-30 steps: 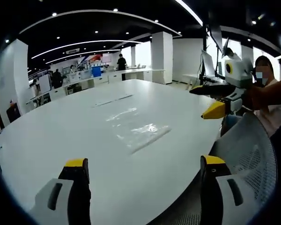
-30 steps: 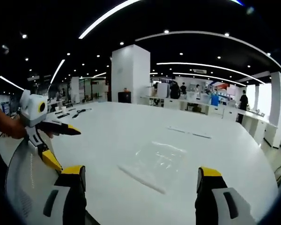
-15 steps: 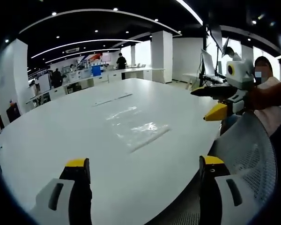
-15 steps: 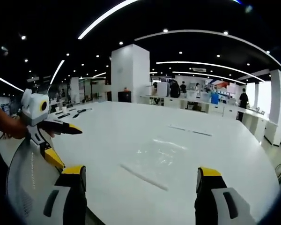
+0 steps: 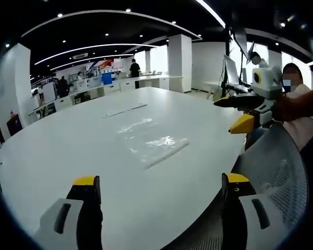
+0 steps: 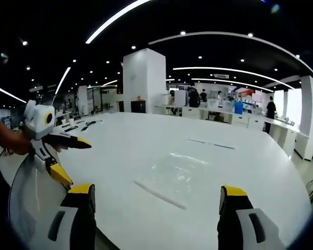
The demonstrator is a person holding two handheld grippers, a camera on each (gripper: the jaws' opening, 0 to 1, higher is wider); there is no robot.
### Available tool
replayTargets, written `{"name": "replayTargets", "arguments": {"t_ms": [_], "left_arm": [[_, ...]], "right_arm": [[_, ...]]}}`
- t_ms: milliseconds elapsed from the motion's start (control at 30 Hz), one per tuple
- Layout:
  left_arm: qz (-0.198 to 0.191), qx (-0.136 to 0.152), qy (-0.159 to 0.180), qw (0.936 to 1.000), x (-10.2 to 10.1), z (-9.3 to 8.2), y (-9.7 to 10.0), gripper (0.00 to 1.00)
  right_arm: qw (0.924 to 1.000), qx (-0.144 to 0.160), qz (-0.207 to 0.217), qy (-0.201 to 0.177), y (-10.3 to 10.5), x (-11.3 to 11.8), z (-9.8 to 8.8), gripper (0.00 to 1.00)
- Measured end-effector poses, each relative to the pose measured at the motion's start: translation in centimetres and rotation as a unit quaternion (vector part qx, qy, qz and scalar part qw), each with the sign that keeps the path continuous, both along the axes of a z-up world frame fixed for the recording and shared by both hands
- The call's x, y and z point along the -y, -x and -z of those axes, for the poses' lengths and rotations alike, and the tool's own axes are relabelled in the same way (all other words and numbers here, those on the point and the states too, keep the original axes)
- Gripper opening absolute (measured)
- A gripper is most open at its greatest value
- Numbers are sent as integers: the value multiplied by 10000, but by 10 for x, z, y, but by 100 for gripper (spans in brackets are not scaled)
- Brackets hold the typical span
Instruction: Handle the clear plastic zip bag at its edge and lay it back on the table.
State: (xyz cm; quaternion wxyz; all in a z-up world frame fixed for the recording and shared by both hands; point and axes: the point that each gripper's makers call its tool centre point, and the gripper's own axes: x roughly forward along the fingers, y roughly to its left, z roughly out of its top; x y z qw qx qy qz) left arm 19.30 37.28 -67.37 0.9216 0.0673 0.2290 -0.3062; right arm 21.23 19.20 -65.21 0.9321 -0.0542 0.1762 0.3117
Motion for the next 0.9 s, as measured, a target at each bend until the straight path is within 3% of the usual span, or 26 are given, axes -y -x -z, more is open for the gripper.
{"name": "replayTargets", "arguments": {"t_ms": [900], "left_arm": [[42, -32, 12, 10000, 1, 2, 1, 94]], "right_arm": [[9998, -21, 143, -151, -1, 1, -3, 100]]}}
